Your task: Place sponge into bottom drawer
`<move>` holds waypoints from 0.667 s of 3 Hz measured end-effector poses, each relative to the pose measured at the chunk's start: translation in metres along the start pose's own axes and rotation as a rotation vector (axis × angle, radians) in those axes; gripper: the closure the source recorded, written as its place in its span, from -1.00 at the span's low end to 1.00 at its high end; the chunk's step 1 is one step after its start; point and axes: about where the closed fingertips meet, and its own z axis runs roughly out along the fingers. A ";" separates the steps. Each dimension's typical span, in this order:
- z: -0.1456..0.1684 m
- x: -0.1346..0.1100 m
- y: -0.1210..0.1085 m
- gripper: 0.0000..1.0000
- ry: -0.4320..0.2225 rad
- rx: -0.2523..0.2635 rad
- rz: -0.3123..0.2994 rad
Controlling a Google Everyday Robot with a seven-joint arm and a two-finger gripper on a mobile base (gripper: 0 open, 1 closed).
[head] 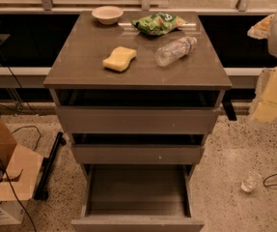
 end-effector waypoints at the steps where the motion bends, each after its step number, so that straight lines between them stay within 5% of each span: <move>1: 0.000 0.000 0.000 -1.00 0.000 0.000 0.000; 2: 0.008 -0.034 -0.010 -1.00 -0.058 0.024 -0.021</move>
Offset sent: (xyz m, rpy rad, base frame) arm 0.0280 0.0489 0.0033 0.0418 -0.0595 0.0633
